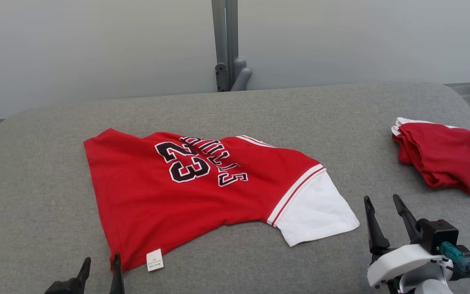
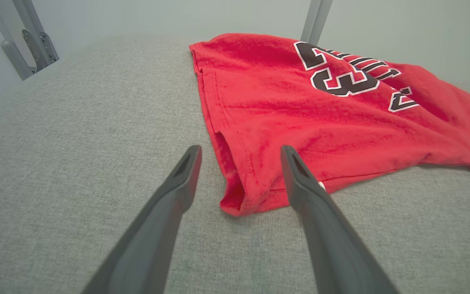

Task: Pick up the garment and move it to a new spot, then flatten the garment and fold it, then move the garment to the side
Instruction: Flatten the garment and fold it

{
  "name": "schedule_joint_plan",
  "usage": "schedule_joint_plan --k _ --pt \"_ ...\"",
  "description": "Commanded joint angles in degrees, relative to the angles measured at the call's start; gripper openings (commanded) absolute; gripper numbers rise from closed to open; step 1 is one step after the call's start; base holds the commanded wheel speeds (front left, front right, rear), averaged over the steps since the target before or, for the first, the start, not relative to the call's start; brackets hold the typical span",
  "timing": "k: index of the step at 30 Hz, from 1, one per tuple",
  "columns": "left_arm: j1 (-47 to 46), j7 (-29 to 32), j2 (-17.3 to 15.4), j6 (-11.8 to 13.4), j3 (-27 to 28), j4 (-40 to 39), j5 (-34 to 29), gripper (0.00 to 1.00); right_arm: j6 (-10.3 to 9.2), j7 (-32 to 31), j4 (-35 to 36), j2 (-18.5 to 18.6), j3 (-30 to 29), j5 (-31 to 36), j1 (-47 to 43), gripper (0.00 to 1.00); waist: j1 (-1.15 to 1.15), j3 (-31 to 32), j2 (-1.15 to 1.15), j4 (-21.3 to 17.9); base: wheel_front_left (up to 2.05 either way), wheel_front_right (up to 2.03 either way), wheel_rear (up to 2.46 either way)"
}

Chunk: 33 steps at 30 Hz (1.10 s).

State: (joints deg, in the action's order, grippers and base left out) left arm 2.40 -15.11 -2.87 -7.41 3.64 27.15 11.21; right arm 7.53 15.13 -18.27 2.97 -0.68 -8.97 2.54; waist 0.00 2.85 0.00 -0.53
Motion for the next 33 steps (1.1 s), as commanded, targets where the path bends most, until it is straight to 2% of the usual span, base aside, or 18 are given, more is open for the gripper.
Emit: schedule_joint_plan --k 1,14,26,33 --pt "0.79 -0.01 -0.12 -0.11 0.16 -0.36 -0.37 1.0 -0.09 0.0 0.35 0.17 0.17 0.26 -0.92 1.0 0.0 0.25 0.0 0.25 0.0 0.0 0.0" --pt "0.38 -0.01 -0.1 -0.11 -0.17 -2.88 -0.87 1.0 -0.09 -0.01 0.19 0.01 1.54 -0.33 -0.68 1.0 0.0 -1.15 0.0 0.82 0.0 0.0 0.0" --pt "-3.82 -0.01 -0.1 -0.11 -2.72 2.11 2.59 1.0 -0.09 -0.01 -4.08 0.0 1.96 0.0 2.36 1.0 0.0 -7.19 0.0 0.27 0.0 0.0 0.0" --pt "-5.45 -0.01 -0.14 -0.11 -2.45 5.47 4.52 1.0 -0.09 -0.01 -5.07 0.01 2.36 -0.47 3.71 1.0 0.0 -8.45 0.0 -0.4 0.0 0.0 0.0"
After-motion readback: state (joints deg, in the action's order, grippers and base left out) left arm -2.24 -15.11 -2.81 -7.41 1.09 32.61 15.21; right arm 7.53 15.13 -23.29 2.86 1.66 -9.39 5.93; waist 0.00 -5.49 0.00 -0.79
